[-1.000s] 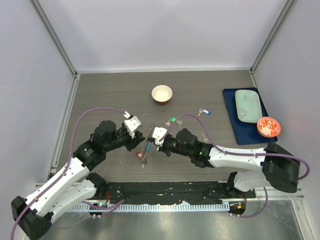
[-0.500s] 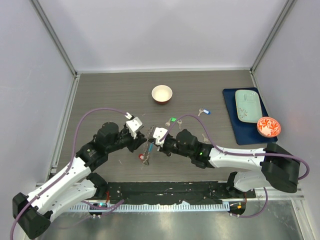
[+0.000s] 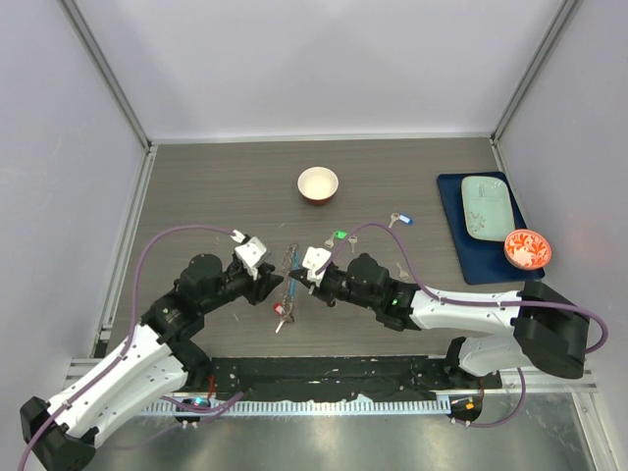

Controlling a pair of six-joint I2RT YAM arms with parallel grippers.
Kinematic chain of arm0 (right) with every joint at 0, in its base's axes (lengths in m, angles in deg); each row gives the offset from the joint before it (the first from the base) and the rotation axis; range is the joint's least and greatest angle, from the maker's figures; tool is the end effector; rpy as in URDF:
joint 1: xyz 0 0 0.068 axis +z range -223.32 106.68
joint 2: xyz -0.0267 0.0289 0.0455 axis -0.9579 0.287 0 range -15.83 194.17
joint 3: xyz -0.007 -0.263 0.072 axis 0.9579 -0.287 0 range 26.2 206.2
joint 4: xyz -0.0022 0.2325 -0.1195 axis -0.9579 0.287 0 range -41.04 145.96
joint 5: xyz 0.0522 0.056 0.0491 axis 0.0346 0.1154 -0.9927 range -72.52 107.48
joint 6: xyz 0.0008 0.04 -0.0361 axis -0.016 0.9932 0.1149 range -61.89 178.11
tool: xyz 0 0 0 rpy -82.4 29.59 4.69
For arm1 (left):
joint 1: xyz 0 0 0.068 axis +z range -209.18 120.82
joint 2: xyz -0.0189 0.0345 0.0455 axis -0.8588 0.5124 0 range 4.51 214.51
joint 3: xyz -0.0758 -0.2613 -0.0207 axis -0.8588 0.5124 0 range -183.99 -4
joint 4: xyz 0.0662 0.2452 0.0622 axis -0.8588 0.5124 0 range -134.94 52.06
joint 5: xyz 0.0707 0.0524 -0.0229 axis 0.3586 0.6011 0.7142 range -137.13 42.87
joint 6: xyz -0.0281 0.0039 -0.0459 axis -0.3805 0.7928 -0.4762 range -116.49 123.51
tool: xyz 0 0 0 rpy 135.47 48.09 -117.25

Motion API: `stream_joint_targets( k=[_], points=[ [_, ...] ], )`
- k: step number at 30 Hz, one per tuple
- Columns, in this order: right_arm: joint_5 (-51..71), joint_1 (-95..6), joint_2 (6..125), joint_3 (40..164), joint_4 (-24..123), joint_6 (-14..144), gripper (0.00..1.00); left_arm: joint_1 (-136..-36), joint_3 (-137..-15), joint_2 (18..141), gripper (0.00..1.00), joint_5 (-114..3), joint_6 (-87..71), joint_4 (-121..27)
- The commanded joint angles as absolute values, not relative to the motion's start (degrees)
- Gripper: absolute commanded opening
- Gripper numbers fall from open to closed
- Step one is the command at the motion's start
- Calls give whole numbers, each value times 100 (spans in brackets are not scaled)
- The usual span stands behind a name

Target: Put the keys on the keyring

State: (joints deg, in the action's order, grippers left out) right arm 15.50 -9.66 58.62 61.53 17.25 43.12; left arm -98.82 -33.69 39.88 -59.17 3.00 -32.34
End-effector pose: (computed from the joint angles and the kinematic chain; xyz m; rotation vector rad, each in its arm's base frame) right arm 0.1257 0.2567 0.2456 -1.1260 1.3329 0.6588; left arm 0.1168 -0.1064 0.2677 0.7866 1.7728 -0.6713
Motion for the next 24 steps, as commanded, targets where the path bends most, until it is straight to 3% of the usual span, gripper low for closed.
stream_joint_targets(
  k=[1, 20, 24],
  points=[
    [1730, -934, 5667, 6250, 1081, 4589, 1, -9908, -3046, 3747, 38, -5549, -290, -4026],
    [1827, -934, 5817, 6303, 1064, 4800, 1, -10154, -2816, 4177, 36, -5197, -106, -5003],
    [1643, -934, 5799, 6285, 1055, 4774, 1, -10154, -2825, 4221, 25, -5127, -27, -4933]
  ],
)
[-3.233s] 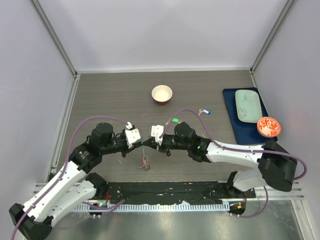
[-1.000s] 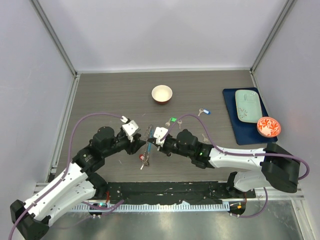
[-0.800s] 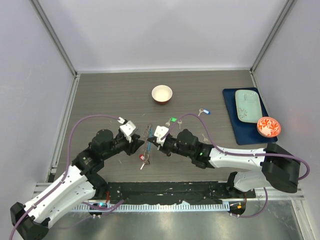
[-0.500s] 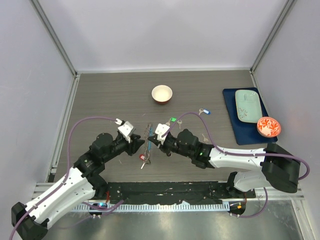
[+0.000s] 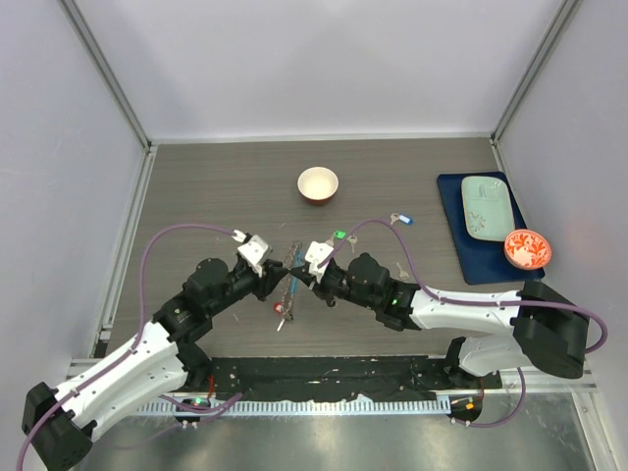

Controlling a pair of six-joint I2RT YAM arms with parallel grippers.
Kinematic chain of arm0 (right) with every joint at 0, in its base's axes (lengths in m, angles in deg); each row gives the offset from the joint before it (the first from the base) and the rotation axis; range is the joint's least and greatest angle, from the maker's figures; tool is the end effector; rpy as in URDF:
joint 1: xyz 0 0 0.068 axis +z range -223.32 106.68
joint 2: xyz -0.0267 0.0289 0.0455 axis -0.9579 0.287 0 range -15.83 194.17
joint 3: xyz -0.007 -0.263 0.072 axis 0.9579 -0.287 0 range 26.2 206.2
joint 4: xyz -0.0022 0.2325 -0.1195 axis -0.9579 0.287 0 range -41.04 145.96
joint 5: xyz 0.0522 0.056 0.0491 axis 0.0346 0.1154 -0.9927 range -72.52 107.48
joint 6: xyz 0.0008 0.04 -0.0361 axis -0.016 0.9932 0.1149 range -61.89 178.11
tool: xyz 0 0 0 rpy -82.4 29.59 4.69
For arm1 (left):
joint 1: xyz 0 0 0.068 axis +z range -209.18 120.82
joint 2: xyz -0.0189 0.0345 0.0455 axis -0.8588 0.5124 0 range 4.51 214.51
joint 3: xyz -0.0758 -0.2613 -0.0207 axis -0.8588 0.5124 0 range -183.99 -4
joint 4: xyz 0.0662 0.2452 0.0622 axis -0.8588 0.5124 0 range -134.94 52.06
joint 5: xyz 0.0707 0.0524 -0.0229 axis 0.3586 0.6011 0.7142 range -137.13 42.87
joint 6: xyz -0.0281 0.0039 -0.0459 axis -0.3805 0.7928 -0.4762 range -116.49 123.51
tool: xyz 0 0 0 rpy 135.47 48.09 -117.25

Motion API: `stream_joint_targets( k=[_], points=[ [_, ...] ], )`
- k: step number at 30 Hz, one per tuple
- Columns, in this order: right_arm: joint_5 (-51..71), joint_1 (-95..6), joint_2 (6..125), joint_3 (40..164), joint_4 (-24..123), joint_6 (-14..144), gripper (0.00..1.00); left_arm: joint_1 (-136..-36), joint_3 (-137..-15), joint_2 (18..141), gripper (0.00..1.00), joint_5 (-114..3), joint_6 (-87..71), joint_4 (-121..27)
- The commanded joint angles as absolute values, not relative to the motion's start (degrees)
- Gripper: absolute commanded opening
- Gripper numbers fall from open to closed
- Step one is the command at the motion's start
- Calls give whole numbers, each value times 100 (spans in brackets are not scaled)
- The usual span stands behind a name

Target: Put the keys on the keyring

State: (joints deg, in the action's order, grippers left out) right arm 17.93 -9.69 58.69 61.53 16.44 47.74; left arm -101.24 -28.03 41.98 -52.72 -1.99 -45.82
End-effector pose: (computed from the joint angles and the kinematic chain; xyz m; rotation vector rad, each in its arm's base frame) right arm 0.1273 0.2563 0.2468 -1.0393 1.3895 0.6859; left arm 0.1236 -0.1161 0.2518 0.6454 1.7241 -0.6768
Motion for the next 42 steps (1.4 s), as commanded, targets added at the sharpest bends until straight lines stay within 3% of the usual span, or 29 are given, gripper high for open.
stream_joint_targets(
  k=[1, 6, 12, 20, 28, 31, 36, 42],
  points=[
    [1634, -934, 5799, 6285, 1046, 4774, 1, -10154, -2817, 4213, 22, -5109, -27, -4933],
    [1730, -934, 5905, 6346, 1063, 4923, 1, -10198, -2878, 4168, 0, -4943, -132, -4933],
    [2485, -934, 6133, 6583, 1283, 5475, 1, -10865, -3237, 4432, 0, -3521, -711, -4601],
    [3260, -1039, 6265, 6760, 1740, 5793, 1, -12807, -3897, 5187, 3, -700, -510, -3985],
    [3427, -1127, 6283, 6786, 1854, 6057, 1, -12984, -3924, 5030, 11, 76, -993, -3966],
    [3375, -1136, 6318, 6795, 1863, 6083, 1, -12984, -3933, 4916, 18, 339, -1125, -3791],
    [3120, -1145, 6257, 6689, 1627, 5838, 1, -12635, -3696, 4530, 28, -237, -985, -3913],
    [2751, -1171, 6142, 6522, 1433, 5389, 1, -11195, -3300, 3914, 39, -2672, -1020, -4107]
  ],
)
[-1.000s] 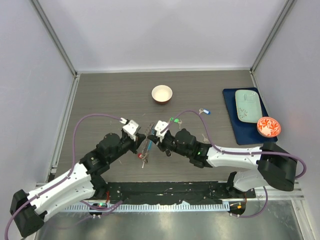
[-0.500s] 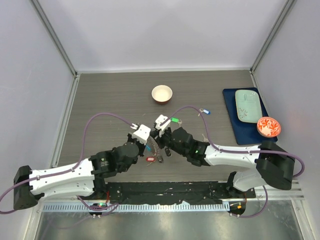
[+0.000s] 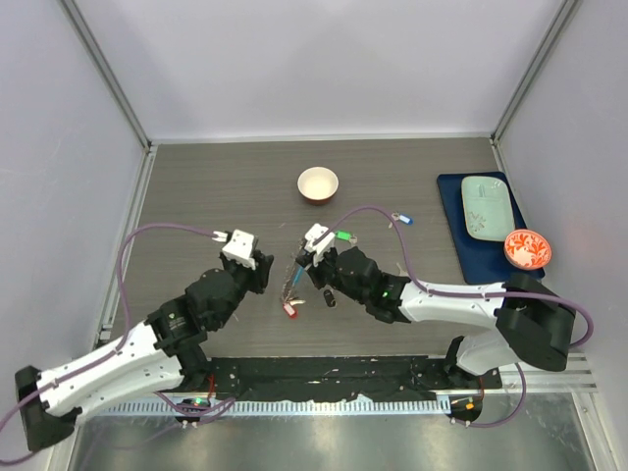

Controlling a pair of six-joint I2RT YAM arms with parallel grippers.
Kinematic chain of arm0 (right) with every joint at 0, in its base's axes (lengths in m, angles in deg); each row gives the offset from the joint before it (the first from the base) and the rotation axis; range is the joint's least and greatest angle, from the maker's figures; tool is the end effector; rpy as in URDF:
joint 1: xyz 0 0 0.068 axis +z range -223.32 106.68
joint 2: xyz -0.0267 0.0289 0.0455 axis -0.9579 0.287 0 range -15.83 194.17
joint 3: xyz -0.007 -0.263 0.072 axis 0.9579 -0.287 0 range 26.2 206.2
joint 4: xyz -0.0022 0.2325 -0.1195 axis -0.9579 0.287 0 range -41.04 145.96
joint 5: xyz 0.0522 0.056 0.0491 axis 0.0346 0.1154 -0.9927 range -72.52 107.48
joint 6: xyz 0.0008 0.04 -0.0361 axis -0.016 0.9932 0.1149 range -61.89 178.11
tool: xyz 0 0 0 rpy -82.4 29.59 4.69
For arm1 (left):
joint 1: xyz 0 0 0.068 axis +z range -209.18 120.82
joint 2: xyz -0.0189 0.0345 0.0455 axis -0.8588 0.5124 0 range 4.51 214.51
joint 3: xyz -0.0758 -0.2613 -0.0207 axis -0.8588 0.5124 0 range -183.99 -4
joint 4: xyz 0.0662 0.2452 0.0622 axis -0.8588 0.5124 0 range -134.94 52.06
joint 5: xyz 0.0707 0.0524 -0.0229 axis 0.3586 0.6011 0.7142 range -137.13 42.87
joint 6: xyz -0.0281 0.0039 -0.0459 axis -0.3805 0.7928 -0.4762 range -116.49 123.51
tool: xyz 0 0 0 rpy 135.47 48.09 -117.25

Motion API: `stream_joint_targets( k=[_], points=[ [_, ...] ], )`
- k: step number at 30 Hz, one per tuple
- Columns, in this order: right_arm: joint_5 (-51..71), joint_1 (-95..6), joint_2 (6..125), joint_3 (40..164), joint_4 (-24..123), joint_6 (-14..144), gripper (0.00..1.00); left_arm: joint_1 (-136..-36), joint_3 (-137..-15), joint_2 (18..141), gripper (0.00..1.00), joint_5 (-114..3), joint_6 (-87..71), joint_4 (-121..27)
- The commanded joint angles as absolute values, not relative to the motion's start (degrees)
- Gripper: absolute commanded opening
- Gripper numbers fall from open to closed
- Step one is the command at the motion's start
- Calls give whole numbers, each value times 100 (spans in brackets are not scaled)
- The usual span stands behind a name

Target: Put the keys on the keyring

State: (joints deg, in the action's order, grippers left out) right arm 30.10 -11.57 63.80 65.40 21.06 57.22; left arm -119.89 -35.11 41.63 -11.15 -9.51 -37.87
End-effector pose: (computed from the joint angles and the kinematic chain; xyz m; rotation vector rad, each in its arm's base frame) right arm 0.1507 0.2641 0.2363 -0.8048 1.6321 0.5635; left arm 0.0964 -0.1289 0.2836 0.2885 1.7460 -0.3713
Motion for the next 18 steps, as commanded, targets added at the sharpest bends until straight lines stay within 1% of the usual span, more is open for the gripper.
stream_joint_targets(
  k=[1, 4, 5, 6, 12, 18],
  points=[
    [2689, -1180, 6116, 6514, 1415, 5293, 1, -11026, -3291, 3896, 40, -2944, -1046, -4098],
    [2391, -1233, 6046, 6443, 1345, 5126, 1, -10498, -3343, 3966, 44, -4017, -880, -4002],
    [2059, -1285, 6002, 6374, 1301, 4977, 1, -10253, -3535, 4097, 48, -4680, -653, -3784],
    [1864, -1329, 5975, 6347, 1283, 4924, 1, -10164, -3598, 4168, 48, -5018, -547, -3712],
    [1160, -1452, 5835, 6224, 1195, 4739, 1, -10084, -4038, 4449, 51, -5873, 289, -3062],
    [668, -1514, 5808, 6223, 1204, 4695, 1, -10084, -4293, 4687, 49, -6277, 912, -2639]
  ],
)
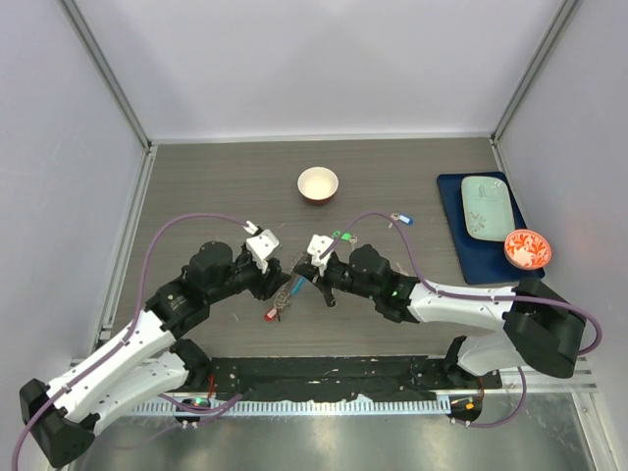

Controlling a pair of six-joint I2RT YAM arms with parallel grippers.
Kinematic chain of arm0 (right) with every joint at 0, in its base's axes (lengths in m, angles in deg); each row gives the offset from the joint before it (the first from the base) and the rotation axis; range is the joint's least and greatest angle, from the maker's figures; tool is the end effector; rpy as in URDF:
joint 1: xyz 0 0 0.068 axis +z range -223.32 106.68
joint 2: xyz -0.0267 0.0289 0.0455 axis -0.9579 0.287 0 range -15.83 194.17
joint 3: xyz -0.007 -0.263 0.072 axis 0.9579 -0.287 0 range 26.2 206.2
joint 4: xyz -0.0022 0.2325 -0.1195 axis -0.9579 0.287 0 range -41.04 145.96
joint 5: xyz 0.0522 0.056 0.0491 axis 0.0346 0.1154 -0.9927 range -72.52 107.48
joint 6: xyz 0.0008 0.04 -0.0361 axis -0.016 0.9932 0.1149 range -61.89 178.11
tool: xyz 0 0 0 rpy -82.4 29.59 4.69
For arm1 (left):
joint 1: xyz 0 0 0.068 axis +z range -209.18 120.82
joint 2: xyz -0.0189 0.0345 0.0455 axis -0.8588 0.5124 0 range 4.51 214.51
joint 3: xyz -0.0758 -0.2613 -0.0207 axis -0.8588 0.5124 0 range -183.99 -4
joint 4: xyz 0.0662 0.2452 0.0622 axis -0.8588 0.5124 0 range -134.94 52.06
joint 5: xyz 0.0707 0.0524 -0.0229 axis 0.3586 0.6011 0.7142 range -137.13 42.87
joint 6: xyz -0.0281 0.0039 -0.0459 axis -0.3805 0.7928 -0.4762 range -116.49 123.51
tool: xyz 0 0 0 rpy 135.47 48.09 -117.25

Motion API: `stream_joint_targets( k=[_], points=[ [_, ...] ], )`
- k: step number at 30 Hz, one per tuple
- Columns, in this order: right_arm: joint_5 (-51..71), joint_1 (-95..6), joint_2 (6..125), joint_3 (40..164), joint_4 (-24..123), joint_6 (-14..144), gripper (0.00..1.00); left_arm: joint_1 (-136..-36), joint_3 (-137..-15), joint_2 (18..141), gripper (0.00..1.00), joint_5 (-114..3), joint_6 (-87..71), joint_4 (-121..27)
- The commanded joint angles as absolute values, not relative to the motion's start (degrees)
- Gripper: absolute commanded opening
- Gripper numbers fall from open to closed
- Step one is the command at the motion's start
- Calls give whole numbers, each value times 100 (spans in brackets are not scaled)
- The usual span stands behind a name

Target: Put the keys on the keyring

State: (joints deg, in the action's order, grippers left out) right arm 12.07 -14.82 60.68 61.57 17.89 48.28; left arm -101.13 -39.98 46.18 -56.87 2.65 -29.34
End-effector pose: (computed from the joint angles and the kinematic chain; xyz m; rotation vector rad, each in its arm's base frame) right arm 0.1487 0.2491 0.2350 -1.0681 1.4473 0.6980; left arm 0.1256 -0.1209 0.2849 0.8074 1.8236 -0.6546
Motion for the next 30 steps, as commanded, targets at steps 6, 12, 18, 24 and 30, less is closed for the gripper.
stream_joint_targets(
  k=[6, 12, 18, 24, 30],
  points=[
    [263, -1558, 5712, 6215, 1248, 4598, 1, -9979, -4583, 5021, 44, -6585, 1387, -2130],
    [17, -1584, 5650, 6215, 1301, 4563, 1, -9444, -4680, 5109, 42, -7366, 1739, -1875],
    [-141, -1593, 5580, 6223, 1345, 4536, 1, -9126, -4724, 5258, 38, -8008, 1871, -1778],
    [-273, -1602, 5588, 6250, 1380, 4528, 1, -9029, -4706, 5258, 37, -8387, 1898, -1944],
    [-361, -1602, 5580, 6259, 1397, 4536, 1, -8950, -4724, 5364, 36, -8616, 1959, -1980]
  ],
)
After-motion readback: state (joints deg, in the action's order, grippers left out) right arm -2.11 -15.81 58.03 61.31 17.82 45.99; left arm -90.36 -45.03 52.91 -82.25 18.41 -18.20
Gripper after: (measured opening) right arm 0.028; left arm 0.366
